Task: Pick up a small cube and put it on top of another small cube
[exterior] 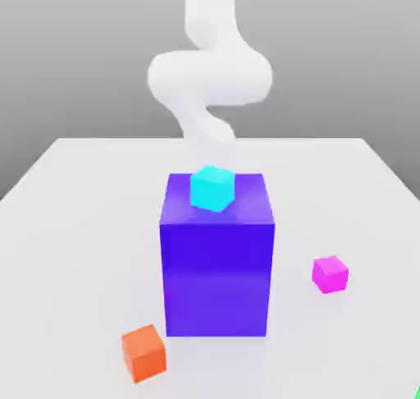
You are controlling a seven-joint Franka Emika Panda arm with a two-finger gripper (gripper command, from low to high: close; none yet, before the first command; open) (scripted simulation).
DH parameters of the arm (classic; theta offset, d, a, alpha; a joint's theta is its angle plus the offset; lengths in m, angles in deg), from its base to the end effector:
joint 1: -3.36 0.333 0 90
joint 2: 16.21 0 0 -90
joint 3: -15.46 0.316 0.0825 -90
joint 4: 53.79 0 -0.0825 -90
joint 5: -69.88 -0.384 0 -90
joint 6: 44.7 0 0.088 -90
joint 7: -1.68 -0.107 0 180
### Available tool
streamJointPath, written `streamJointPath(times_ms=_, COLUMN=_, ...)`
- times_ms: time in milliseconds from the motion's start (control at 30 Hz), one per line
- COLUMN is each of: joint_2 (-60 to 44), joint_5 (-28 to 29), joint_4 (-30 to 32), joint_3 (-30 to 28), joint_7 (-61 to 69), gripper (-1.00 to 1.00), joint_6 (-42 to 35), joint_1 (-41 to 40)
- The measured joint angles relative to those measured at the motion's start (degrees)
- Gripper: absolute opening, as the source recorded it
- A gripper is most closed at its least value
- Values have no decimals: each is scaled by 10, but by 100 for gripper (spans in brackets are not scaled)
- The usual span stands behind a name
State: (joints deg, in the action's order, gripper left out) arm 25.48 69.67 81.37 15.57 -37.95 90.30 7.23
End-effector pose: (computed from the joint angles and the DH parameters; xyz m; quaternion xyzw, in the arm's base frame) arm 0.3756 0.0264 0.6612 -0.8899 0.2869 -0.3288 0.1326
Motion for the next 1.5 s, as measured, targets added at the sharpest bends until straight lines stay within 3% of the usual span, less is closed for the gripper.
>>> streamJointPath(times_ms=467, joint_2=-245, joint_5=-9, joint_4=196, joint_3=11, joint_7=362, gripper=0, joint_6=187, joint_1=227)
streamJointPath(times_ms=733, joint_2=-382, joint_5=-8, joint_4=306, joint_3=49, joint_7=561, gripper=0, joint_6=293, joint_1=326)
streamJointPath(times_ms=1000, joint_2=-544, joint_5=42, joint_4=295, joint_3=10, joint_7=553, gripper=0, joint_6=424, joint_1=367)
streamJointPath(times_ms=1033, joint_2=-561, joint_5=42, joint_4=292, joint_3=4, joint_7=553, gripper=-100, joint_6=438, joint_1=373)
streamJointPath(times_ms=1267, joint_2=-564, joint_5=43, joint_4=291, joint_3=2, joint_7=551, gripper=-100, joint_6=439, joint_1=375)
streamJointPath(times_ms=1500, joint_2=-433, joint_5=7, joint_4=315, joint_3=24, joint_7=578, gripper=-100, joint_6=332, joint_1=363)
